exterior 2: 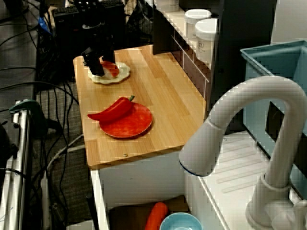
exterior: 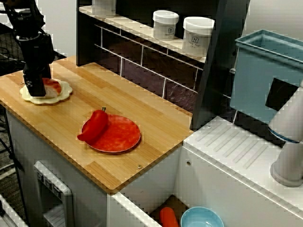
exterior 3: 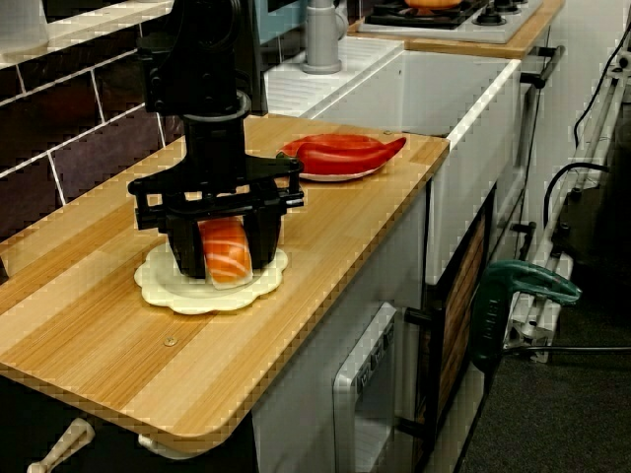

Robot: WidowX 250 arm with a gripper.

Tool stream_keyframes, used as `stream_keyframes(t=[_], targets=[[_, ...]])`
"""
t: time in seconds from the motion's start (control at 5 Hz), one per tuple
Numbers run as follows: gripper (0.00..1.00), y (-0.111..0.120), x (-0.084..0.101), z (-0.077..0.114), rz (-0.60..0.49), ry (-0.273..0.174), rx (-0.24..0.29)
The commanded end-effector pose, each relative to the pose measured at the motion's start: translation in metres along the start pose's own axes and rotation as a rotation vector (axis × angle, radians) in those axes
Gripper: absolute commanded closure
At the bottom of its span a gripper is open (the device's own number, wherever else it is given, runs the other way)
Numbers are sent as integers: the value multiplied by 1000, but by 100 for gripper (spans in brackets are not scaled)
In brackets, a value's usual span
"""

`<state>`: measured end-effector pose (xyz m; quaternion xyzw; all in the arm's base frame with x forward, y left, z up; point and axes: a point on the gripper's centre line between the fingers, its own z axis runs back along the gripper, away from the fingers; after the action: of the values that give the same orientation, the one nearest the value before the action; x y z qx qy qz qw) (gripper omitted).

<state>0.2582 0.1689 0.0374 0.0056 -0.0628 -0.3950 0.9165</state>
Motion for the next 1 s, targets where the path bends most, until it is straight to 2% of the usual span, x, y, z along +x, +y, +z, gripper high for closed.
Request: stream_keyframes(t=[0.0,0.4,0.8], targets=[[100,10,4,26,-1,-3,22],[100,6,11,55,3,-47,-2],[100,0,36,65,106,-137,14]])
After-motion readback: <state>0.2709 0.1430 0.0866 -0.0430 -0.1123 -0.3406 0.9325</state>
